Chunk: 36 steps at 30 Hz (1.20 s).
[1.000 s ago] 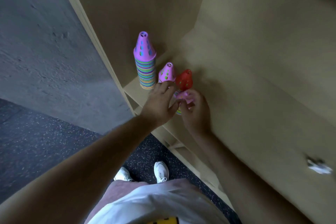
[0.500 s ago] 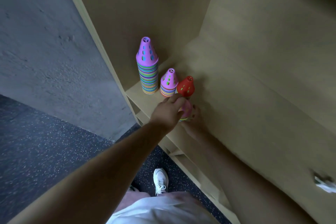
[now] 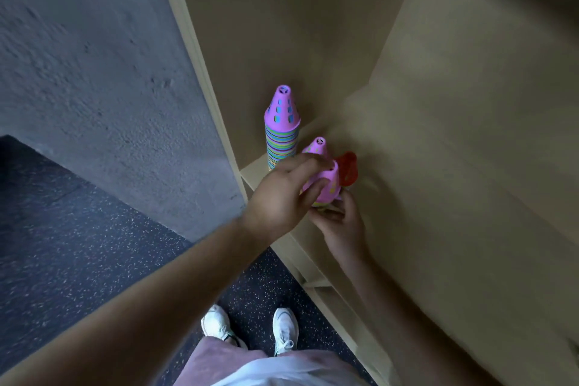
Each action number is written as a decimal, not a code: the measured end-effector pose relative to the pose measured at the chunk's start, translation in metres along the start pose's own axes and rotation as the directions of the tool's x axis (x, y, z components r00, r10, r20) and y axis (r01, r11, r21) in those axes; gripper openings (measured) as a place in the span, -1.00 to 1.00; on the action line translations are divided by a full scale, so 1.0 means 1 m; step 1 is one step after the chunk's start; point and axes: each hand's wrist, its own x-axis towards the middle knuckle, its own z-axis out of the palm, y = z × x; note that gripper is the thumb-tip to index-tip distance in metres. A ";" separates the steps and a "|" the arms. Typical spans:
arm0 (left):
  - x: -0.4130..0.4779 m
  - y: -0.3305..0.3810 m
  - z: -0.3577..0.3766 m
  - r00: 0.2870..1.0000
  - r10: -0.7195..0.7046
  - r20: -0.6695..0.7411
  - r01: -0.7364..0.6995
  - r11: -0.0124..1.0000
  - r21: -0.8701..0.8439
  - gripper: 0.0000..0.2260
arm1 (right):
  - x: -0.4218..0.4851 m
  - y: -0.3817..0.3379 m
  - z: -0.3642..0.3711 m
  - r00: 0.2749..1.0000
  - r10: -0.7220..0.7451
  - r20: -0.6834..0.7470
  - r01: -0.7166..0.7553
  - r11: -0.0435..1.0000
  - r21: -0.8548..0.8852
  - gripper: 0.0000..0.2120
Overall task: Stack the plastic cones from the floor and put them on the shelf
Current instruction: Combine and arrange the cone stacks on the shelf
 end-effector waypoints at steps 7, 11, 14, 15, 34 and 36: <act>0.077 0.034 -0.090 0.959 0.164 -0.231 -0.131 0.980 0.149 -0.74 | 0.038 -0.125 0.033 0.945 -0.327 0.017 0.328 0.943 -0.051 -0.38; 0.112 0.037 -0.126 0.948 0.176 -0.264 -0.132 0.975 0.178 -0.64 | 0.063 -0.176 0.050 0.914 -0.402 0.048 0.405 0.913 -0.058 -0.43; 0.125 0.023 -0.136 0.950 0.159 -0.270 -0.113 0.977 0.179 -0.63 | 0.083 -0.184 0.061 0.912 -0.403 0.070 0.408 0.909 -0.081 -0.47; 0.127 0.015 -0.135 0.956 0.139 -0.258 -0.095 0.980 0.175 -0.62 | 0.088 -0.180 0.065 0.919 -0.386 0.084 0.393 0.915 -0.093 -0.48; 0.068 -0.002 -0.024 0.981 0.161 -0.107 -0.129 0.959 0.254 -0.60 | 0.081 -0.081 -0.008 0.857 -0.488 -0.164 0.358 0.794 -0.491 -0.51; 0.065 -0.008 0.007 0.993 0.116 0.023 -0.118 0.968 0.223 -0.60 | 0.073 -0.061 -0.026 0.856 -0.467 -0.221 0.309 0.805 -0.506 -0.56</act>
